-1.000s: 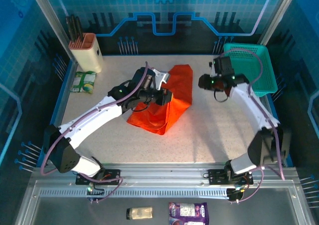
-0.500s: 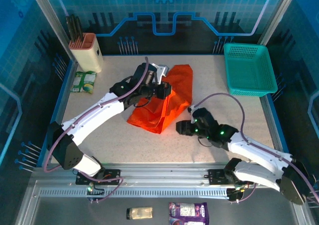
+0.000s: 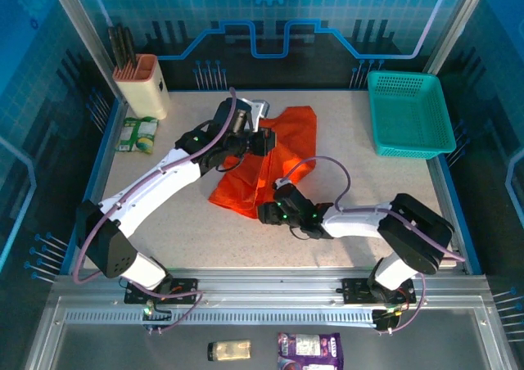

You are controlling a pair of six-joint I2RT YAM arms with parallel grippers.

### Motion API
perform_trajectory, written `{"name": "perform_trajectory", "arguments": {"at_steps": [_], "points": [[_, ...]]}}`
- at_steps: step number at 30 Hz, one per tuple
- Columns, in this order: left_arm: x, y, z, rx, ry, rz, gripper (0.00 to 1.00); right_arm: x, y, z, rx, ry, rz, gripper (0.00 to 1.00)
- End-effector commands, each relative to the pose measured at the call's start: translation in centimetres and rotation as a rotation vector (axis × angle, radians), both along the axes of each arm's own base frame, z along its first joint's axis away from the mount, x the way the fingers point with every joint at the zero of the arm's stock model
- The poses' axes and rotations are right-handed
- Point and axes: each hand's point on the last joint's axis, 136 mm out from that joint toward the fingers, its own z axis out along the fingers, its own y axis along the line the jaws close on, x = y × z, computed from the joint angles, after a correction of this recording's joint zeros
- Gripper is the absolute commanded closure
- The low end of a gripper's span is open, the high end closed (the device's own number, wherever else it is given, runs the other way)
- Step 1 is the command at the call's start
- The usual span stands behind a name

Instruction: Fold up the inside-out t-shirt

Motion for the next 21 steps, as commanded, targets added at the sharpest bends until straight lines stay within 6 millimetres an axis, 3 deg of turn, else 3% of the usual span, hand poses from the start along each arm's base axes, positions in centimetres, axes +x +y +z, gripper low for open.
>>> {"name": "perform_trajectory", "arguments": {"at_steps": [1,5,8,10,15,18,21], "points": [[0.2,1.3,1.9,-0.02,-0.035,0.037,1.0,1.9,1.9,1.9,0.064,-0.059,-0.018,0.48],[0.6,3.1,2.6,-0.004,-0.054,0.074,1.0,3.0,-0.2,1.8,0.004,-0.041,-0.055,0.84],[1.1,6.1,3.8,0.02,-0.087,0.129,1.0,4.3,-3.3,4.1,-0.047,-0.076,-0.112,1.0],[1.5,8.2,4.9,0.02,-0.111,0.164,1.0,5.4,-5.6,6.2,-0.07,-0.09,-0.142,1.0],[2.2,13.1,8.8,0.041,-0.187,0.232,1.0,8.6,-10.2,14.5,-0.097,-0.193,-0.153,1.0],[1.7,14.5,11.6,0.094,-0.253,0.23,1.0,8.9,-12.2,19.3,-0.114,-0.255,-0.138,1.0],[0.4,14.4,14.0,0.115,-0.304,0.18,1.0,8.3,-14.0,22.6,-0.119,-0.306,-0.133,1.0]]}}
